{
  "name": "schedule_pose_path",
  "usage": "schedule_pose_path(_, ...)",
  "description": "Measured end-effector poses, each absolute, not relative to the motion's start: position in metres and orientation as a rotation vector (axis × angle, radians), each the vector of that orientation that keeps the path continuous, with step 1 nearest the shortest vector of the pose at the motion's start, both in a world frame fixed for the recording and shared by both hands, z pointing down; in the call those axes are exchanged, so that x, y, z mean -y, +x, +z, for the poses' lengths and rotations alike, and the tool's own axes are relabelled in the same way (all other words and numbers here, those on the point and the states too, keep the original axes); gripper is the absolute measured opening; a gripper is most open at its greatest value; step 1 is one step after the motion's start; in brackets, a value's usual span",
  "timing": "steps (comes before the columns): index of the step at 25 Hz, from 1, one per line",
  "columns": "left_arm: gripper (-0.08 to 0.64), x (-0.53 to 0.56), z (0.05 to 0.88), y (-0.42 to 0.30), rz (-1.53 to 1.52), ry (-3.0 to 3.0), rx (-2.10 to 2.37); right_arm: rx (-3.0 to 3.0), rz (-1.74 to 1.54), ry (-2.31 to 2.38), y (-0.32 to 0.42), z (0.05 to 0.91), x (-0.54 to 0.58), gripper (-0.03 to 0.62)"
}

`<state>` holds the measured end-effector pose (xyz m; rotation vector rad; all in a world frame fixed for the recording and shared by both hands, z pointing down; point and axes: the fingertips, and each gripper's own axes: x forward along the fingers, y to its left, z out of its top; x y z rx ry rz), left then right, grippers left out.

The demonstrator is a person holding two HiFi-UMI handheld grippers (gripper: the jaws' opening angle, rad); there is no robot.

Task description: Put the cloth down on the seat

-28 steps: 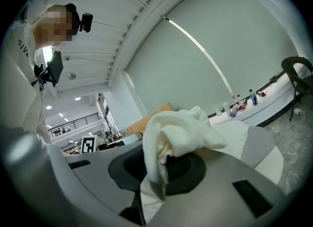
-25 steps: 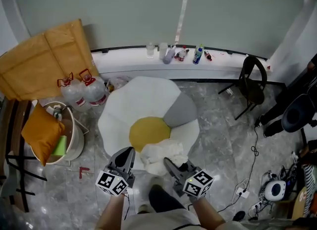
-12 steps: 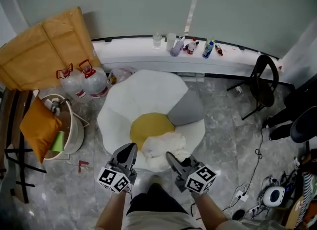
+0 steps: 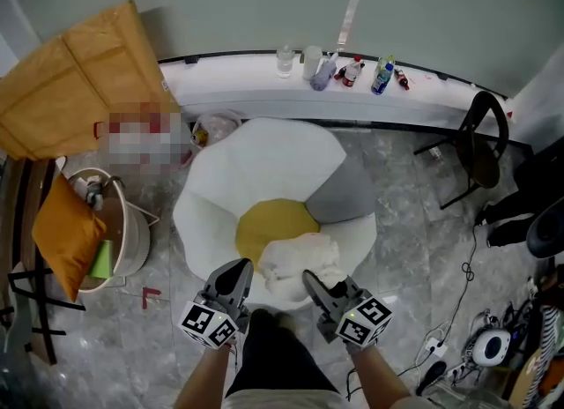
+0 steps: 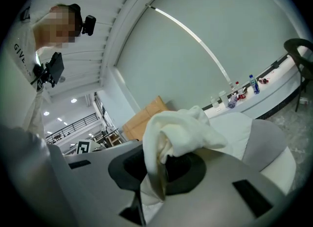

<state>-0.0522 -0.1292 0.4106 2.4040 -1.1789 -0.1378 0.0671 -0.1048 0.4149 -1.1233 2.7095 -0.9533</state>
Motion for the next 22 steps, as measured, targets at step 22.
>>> schedule_pose_path(22,0.014,0.256,0.471,-0.073,-0.11,2.415,1.137,-2.671,-0.912,-1.126,0.034,0.446,0.233,0.064)
